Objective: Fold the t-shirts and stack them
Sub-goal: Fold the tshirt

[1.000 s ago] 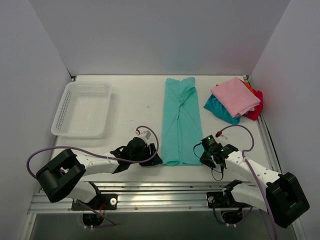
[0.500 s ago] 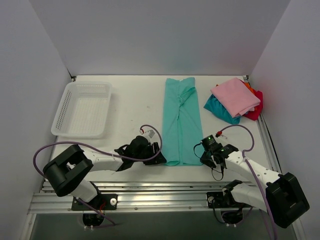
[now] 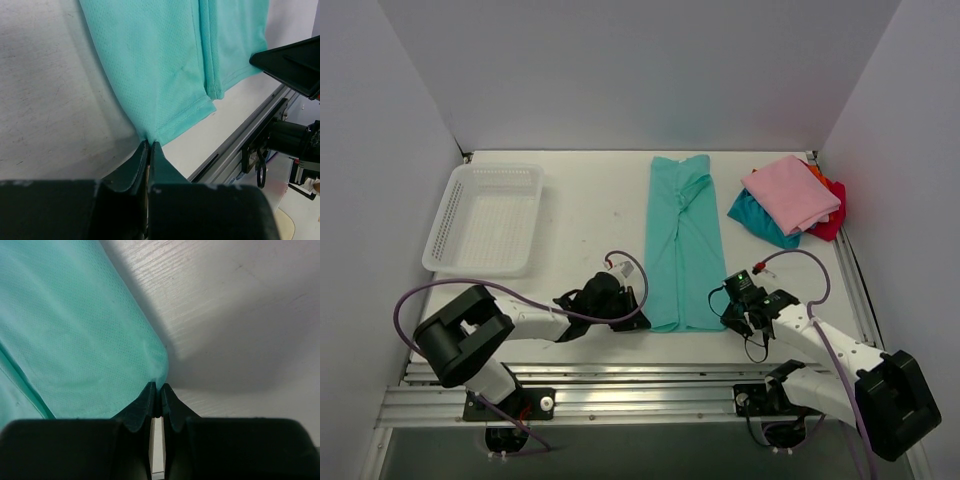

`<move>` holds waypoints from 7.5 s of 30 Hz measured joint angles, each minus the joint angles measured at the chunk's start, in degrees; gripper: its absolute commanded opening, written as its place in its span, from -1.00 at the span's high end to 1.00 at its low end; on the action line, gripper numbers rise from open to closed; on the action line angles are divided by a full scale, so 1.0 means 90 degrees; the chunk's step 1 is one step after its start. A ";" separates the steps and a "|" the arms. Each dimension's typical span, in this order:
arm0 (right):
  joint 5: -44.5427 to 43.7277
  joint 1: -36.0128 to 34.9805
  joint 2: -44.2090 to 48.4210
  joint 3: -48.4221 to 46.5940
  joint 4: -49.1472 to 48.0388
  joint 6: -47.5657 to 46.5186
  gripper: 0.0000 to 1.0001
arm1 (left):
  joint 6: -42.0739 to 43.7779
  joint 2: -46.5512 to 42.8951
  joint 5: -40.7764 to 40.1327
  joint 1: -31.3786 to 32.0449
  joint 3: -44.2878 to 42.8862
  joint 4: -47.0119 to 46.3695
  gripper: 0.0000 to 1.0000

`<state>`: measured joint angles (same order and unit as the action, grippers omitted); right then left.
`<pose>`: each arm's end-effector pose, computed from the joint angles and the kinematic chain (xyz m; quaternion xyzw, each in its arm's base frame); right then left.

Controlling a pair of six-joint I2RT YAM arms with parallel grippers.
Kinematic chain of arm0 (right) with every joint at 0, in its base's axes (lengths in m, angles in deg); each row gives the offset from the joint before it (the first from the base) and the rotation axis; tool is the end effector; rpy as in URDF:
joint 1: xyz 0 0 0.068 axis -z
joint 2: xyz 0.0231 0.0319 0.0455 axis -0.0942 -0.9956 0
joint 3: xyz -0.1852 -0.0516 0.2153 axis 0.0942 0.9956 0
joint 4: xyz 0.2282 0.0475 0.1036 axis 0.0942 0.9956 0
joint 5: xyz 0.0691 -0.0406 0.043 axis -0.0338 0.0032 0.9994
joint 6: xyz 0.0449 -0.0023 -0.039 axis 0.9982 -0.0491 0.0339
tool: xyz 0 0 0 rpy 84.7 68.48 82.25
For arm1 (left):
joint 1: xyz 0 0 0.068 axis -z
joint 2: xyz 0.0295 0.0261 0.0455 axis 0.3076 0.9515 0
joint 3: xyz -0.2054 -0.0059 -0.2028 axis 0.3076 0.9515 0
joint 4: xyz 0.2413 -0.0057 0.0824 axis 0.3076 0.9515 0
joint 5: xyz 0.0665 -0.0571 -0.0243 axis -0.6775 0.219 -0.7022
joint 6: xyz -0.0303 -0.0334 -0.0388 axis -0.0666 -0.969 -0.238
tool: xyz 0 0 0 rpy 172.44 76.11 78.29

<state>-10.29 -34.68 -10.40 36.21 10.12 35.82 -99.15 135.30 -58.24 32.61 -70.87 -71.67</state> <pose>0.1583 0.0820 0.1712 0.2503 0.9177 0.1604 0.2635 0.1715 -0.2227 0.1486 0.0226 0.8952 -0.4016 0.1917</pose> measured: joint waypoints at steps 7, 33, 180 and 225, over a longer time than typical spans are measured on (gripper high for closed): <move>-0.0202 -0.0134 0.0702 -0.0262 0.0566 0.0058 1.00 | 0.0202 -0.0680 -0.0138 0.0002 -0.0022 0.0634 0.95; -0.0940 -0.0588 -0.0391 -0.1124 -0.1161 -0.0151 1.00 | 0.0823 -0.0811 -0.1311 -0.0801 -0.1936 0.2565 0.95; -0.1105 -0.0933 0.0430 -0.0712 -0.2674 -0.0039 1.00 | 0.0707 -0.2545 -0.1919 -0.1188 -0.1579 0.1644 0.95; -0.0328 -0.1370 -0.2438 -0.3293 -0.2232 -0.1005 1.00 | 0.0342 -0.3232 -0.2577 -0.2419 -0.1445 0.4296 0.95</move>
<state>-13.24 -47.01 -32.34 6.57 -9.97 26.77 -96.07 106.21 -81.43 10.84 -83.88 -33.01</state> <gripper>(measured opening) 0.037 0.041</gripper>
